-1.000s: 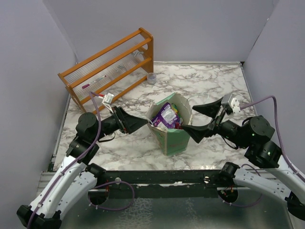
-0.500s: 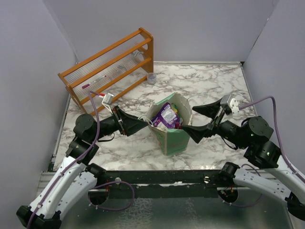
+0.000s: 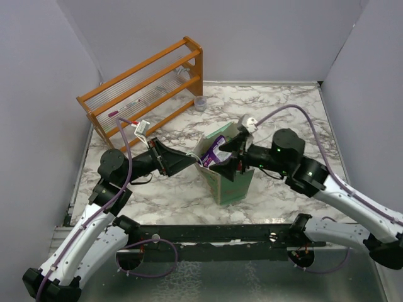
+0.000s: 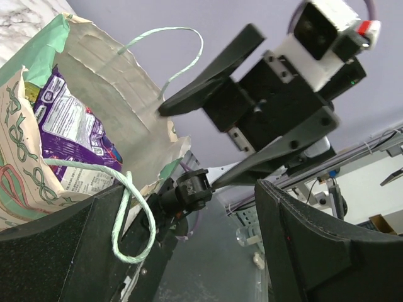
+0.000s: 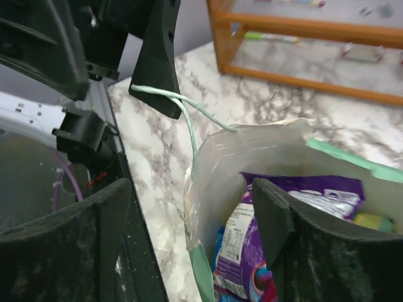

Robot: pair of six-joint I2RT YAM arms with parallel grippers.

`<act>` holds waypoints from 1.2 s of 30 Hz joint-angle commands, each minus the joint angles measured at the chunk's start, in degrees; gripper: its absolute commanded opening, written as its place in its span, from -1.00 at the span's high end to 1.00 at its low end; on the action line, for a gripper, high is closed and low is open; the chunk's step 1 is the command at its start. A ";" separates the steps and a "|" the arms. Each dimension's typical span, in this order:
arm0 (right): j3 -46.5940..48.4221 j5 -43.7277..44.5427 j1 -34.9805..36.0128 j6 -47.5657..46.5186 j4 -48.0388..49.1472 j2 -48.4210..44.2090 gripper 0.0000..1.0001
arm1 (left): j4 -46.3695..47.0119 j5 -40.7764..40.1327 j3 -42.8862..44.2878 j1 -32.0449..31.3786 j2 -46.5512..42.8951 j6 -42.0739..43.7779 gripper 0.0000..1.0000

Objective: Take the snacks out of the paper bag

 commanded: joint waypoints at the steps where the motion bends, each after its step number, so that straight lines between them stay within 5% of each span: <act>1: 2.49 -9.84 0.17 1.76 3.90 6.91 -0.45 | 2.60 -0.92 0.96 -0.13 -0.51 -1.01 -0.64; 9: -0.91 -12.56 0.22 7.43 14.60 10.52 -0.10 | 2.08 -1.37 1.41 -0.13 -1.54 -1.21 -0.64; 20: -1.37 -16.20 0.17 12.01 21.29 16.85 0.03 | 1.88 -2.43 2.46 -0.13 -1.92 -1.88 -0.66; 28: -3.24 -18.75 0.17 15.76 24.43 14.56 0.96 | -5.04 -5.75 2.32 -0.13 -2.97 -0.65 -0.71; 36: -6.05 -21.30 0.17 18.45 28.84 13.65 0.97 | 10.00 -4.96 -5.26 -1.16 -2.81 -9.57 -0.72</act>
